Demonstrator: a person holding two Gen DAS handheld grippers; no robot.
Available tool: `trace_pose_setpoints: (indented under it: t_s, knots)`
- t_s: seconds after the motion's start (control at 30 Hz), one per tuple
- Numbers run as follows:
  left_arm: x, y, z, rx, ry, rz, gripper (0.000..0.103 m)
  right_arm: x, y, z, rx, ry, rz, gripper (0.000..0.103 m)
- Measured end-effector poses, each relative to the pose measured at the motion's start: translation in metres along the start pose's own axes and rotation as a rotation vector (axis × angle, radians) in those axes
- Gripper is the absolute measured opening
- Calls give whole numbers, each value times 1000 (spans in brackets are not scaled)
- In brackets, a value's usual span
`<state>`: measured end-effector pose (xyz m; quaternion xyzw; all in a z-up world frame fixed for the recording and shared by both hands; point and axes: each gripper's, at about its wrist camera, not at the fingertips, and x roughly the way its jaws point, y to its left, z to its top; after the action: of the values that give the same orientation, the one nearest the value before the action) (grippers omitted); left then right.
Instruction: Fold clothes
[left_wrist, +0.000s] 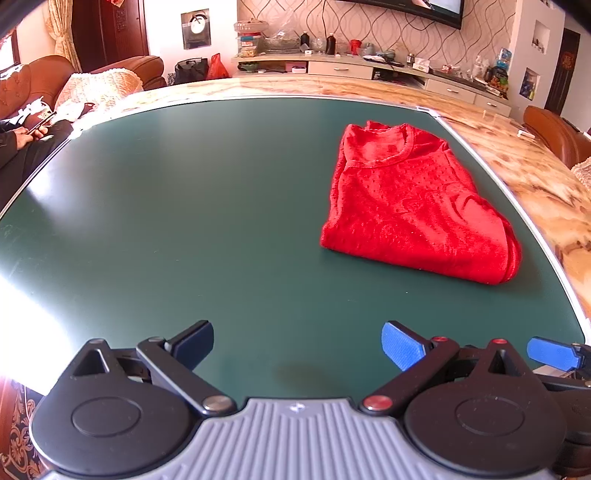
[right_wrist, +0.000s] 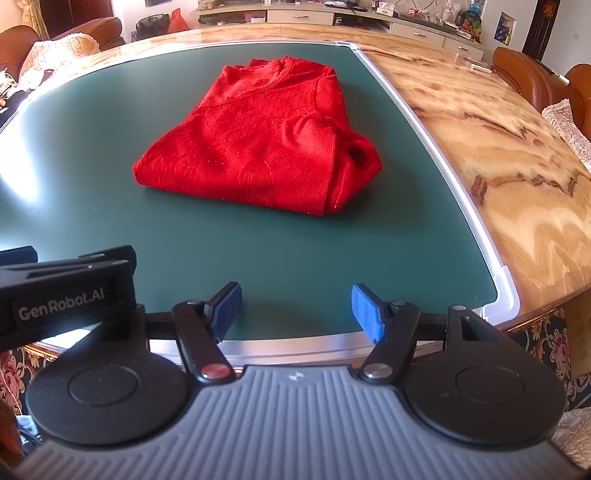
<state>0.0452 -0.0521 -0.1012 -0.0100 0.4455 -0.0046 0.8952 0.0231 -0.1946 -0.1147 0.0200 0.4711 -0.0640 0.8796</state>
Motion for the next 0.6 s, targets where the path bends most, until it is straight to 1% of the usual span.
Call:
trace_pose_setpoints:
  t_s: [0.6]
  knots:
    - [0, -2, -1, 11, -2, -1, 102, 1, 0, 0, -8, 7, 0, 74]
